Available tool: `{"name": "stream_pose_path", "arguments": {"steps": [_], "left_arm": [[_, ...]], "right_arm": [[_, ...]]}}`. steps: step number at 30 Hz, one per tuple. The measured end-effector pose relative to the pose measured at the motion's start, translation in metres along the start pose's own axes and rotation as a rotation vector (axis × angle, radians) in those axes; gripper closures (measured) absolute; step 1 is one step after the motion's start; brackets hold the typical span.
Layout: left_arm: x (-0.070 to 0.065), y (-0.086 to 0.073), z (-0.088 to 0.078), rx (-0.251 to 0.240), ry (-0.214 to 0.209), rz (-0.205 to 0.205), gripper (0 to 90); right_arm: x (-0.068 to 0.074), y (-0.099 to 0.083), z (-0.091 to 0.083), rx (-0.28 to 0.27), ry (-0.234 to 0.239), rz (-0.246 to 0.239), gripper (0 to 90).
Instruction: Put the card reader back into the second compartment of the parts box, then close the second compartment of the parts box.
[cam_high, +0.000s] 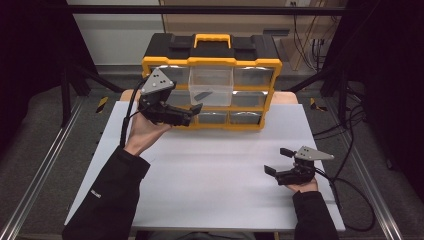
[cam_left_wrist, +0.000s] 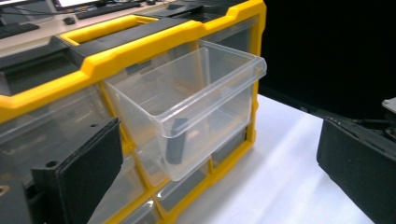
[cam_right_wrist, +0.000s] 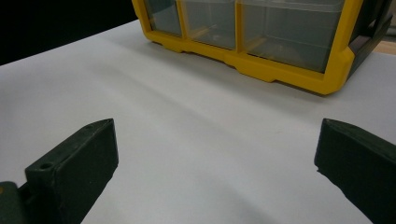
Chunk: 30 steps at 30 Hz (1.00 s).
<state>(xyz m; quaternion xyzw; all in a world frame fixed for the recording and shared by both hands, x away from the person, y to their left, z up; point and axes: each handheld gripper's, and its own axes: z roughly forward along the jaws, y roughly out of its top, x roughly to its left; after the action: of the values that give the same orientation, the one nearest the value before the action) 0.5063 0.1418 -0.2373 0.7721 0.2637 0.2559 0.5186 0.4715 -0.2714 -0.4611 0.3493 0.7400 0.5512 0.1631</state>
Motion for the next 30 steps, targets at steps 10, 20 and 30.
{"name": "stream_pose_path", "arguments": {"steps": [10,20,30], "left_arm": [[-0.006,-0.01,0.003,-0.005,-0.022,0.004,0.0],[-0.012,-0.017,0.008,0.002,-0.033,0.01,0.1],[-0.016,-0.022,0.011,0.008,-0.046,0.016,4.6]], "right_arm": [[0.0,0.0,0.001,0.005,0.003,-0.001,0.2],[0.0,0.0,0.0,0.002,0.002,-0.001,0.2],[0.0,0.0,0.001,0.003,0.002,0.0,0.1]]}}
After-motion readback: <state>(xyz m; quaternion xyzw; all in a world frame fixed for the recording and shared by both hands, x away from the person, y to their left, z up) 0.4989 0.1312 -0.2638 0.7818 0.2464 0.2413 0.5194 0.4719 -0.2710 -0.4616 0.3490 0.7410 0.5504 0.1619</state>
